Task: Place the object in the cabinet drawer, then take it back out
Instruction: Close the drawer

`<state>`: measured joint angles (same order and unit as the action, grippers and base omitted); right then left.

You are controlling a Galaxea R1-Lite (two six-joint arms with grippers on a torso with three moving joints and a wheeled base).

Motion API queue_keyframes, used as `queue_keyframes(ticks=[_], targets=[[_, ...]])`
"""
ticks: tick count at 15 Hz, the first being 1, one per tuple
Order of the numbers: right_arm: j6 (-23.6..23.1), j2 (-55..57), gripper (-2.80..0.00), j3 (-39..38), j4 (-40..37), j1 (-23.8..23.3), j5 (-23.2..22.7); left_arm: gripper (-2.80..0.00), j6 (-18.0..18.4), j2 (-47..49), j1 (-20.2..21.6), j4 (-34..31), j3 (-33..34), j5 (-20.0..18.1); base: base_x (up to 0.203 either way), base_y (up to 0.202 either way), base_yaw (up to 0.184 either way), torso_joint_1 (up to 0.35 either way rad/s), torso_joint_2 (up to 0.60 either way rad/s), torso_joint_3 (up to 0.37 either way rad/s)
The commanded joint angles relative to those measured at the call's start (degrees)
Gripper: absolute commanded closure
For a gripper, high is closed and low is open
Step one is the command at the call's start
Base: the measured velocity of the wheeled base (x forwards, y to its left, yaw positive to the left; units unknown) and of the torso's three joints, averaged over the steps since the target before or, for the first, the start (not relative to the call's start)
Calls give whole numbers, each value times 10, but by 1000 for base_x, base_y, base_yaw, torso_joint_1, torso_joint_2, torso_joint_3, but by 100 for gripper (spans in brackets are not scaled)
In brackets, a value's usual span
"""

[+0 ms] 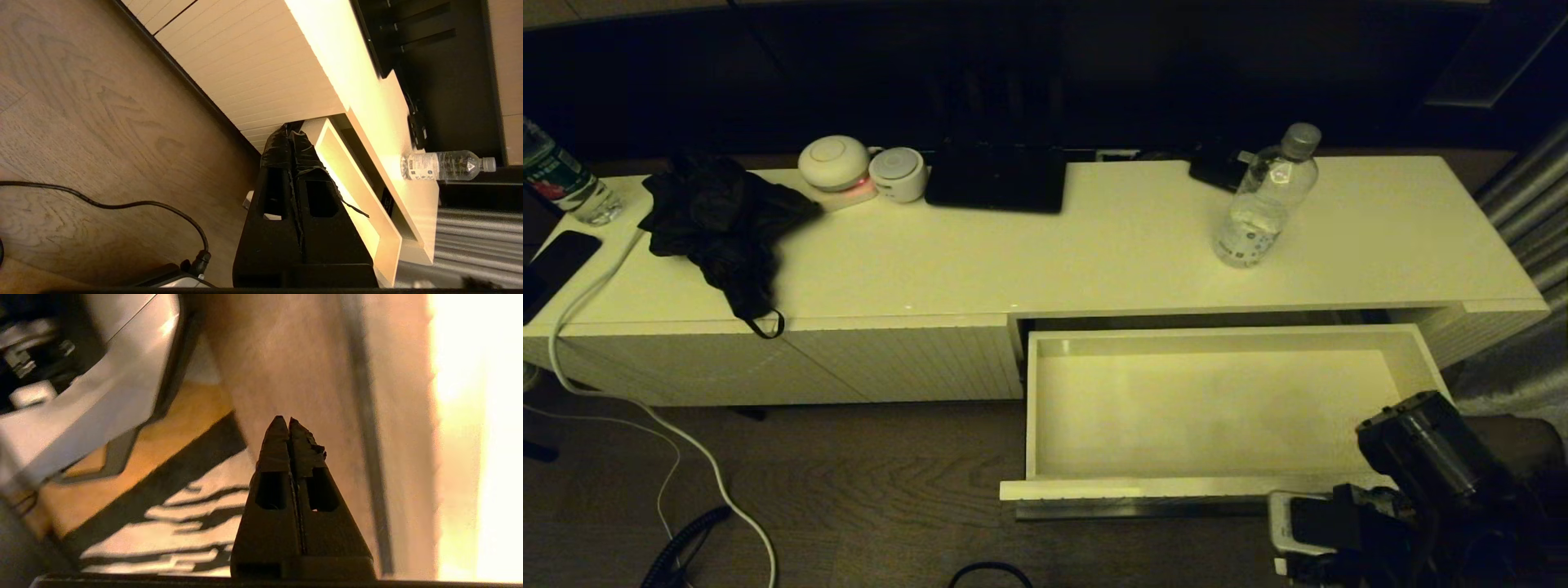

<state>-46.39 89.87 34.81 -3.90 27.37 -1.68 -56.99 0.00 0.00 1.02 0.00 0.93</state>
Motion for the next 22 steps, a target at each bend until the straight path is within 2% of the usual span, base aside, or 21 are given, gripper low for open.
queue_keyframes(ticks=[1,3,6,9,11,14,22], targets=[[-2,58,0,4,54,-5,2,0,-3,-1,0,0,0,0,0,0,0,0,0,0],[-2,74,0,-2,110,-13,5,0,-3,-1,0,0,0,0,0,0,0,0,0,0],[-3,81,0,2,145,-26,13,0,-3,-1,0,0,0,0,0,0,0,0,0,0],[-4,80,0,6,198,-27,71,0,-3,-1,0,0,0,0,0,0,0,0,0,0],[-9,72,0,10,202,-27,80,0,-3,-1,0,0,0,0,0,0,0,0,0,0],[-41,68,0,17,213,-27,109,0,-3,-1,0,0,0,0,0,0,0,0,0,0],[-61,130,0,42,333,-31,137,0,-3,-1,0,0,0,0,0,0,0,0,0,0]])
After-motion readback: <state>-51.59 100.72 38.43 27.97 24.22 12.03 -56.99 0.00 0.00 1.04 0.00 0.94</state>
